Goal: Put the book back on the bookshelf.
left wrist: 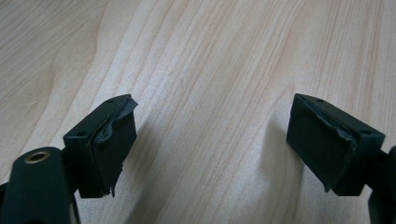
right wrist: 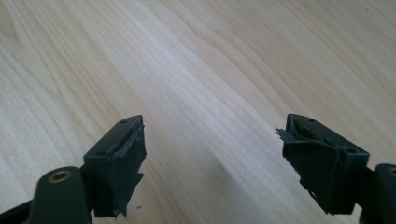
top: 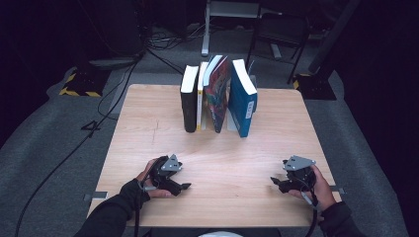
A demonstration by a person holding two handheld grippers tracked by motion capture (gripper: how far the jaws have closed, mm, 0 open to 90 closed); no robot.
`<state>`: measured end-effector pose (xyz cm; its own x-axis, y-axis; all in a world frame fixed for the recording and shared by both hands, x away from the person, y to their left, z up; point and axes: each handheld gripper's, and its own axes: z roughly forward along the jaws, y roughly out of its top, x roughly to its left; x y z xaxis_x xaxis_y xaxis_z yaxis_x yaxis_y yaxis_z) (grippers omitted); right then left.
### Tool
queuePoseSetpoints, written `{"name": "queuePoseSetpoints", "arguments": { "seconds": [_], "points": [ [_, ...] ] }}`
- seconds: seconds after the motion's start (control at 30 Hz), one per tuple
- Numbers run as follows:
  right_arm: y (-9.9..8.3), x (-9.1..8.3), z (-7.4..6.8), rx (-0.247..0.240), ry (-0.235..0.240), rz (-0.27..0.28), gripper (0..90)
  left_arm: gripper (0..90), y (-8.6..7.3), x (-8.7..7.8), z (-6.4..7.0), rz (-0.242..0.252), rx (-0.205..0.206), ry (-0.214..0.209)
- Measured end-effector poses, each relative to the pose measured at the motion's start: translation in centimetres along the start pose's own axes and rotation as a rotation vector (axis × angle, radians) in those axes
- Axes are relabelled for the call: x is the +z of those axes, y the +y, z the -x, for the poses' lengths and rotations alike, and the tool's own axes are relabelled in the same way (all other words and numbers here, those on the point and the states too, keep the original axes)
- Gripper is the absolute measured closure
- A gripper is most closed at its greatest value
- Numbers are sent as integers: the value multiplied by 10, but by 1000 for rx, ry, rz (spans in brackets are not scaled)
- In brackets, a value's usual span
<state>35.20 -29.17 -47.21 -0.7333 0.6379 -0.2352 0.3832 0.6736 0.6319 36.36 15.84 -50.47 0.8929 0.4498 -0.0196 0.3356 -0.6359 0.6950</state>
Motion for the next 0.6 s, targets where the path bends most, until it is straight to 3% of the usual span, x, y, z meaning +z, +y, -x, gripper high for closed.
{"name": "queuePoseSetpoints", "arguments": {
  "seconds": [0.17,0.6],
  "points": [
    [-19,-1,-2,17,2,12,207,161,0,0,0,-2,4,0],
    [-68,-16,10,209,46,87,191,161,0,0,0,0,0,0]
  ]
}}
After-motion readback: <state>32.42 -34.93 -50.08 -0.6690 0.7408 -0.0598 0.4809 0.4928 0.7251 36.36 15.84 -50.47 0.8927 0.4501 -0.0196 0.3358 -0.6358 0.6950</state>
